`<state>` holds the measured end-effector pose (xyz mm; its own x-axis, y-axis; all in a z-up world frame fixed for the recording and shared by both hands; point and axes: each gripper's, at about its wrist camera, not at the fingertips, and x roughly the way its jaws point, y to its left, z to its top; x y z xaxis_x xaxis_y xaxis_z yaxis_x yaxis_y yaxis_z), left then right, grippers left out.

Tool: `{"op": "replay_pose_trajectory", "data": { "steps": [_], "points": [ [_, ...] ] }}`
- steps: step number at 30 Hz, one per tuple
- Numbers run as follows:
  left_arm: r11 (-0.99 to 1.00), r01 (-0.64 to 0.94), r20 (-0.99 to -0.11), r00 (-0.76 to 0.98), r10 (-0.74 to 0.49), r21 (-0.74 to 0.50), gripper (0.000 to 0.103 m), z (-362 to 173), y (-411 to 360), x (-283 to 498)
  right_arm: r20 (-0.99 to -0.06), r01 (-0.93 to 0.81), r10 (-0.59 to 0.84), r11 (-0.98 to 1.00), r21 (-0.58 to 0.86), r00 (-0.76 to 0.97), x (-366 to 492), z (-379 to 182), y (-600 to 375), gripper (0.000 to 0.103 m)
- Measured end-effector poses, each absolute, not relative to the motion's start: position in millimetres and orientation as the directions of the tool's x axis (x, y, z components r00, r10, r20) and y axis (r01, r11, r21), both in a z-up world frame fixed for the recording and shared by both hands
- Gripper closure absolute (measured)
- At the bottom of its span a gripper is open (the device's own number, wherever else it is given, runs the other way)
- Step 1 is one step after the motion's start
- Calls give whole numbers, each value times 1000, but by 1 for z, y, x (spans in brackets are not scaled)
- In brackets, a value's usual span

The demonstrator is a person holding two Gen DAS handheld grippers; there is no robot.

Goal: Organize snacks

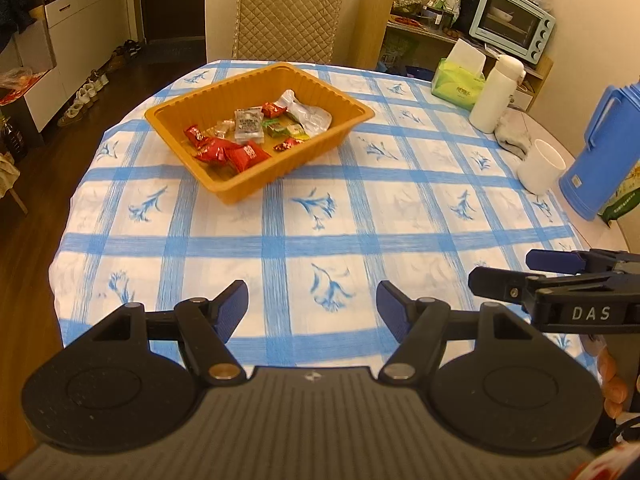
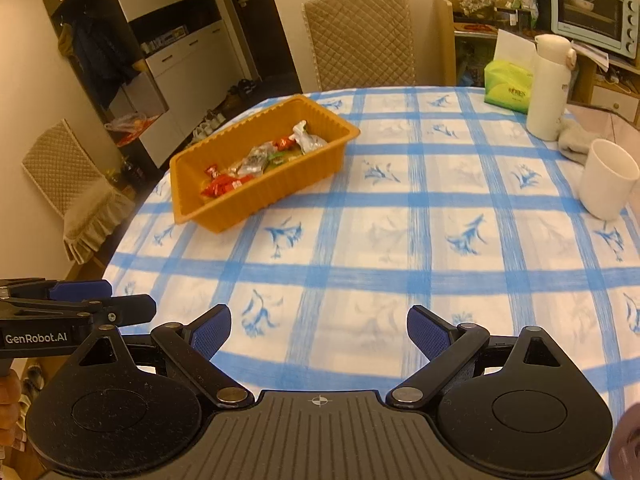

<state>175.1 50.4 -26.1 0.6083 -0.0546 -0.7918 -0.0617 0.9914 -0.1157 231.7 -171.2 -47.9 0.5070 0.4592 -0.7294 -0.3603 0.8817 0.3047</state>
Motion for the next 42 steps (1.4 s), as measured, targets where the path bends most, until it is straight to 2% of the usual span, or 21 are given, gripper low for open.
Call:
{"op": "replay_pose_trajectory", "data": {
  "steps": [14,42],
  "points": [
    [991,-76,-793,608,-43,-111,34,-26,31,145,-738,-376,474,871,315,480,208,-54,-183,9],
    [992,-69,-788,614,-45,-110,34,-24,21,143,-731,-377,479,870,319,486,204,-52,-193,9]
  ]
}}
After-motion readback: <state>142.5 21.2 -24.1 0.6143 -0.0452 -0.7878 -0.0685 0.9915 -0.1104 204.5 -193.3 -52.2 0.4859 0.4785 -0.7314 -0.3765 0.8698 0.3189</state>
